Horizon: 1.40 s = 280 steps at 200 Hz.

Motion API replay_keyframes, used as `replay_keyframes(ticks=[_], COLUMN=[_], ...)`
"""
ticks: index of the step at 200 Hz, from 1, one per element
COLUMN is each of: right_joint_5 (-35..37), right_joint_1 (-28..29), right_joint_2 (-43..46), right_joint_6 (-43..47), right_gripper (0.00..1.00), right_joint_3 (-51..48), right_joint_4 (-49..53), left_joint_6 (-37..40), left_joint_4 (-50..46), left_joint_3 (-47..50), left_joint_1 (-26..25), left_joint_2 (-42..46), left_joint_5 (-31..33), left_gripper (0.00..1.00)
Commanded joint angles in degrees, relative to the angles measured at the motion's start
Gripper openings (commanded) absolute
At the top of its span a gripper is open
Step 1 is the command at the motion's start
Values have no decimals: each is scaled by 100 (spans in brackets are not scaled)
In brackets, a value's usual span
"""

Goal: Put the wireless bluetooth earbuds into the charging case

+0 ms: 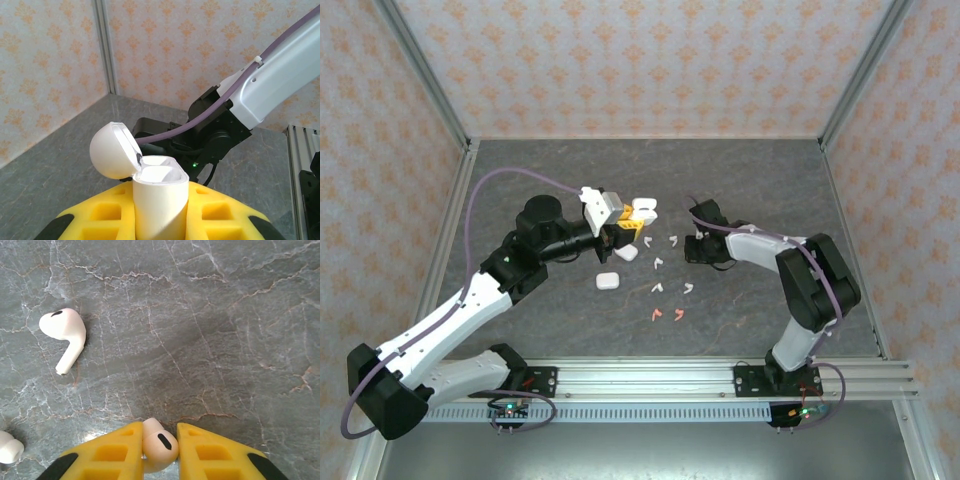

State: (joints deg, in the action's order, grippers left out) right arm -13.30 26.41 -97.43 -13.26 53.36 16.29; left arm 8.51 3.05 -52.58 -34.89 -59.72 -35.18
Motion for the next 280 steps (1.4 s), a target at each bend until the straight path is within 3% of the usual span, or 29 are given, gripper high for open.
replay_keyframes(ticks=[1,69,125,202,280], right_joint_5=[136,355,656,40,-759], right_joint_1=[-14,11,543,1214,1252], right_joint_2=[408,2523,4224,4419,4277], right_joint_6=[139,1163,2517,4039,4384], right_gripper=[20,20,20,19,19], right_joint_3=[-106,-375,52,877,856], right_joint_4=[-65,-81,-17,-121,-414], left_joint_6=[-192,-709,-1158,-1499,-1675], left_joint_4=[192,845,1287,1634,1769], left_joint_3=[137,362,228,159,64], left_joint_1=[-34,-35,-35,-96,-102], left_joint_2=[110,-49,-374,-662,-672], left_joint_5=[100,-1,-231,-594,-1132], left_gripper=[0,0,0,0,0])
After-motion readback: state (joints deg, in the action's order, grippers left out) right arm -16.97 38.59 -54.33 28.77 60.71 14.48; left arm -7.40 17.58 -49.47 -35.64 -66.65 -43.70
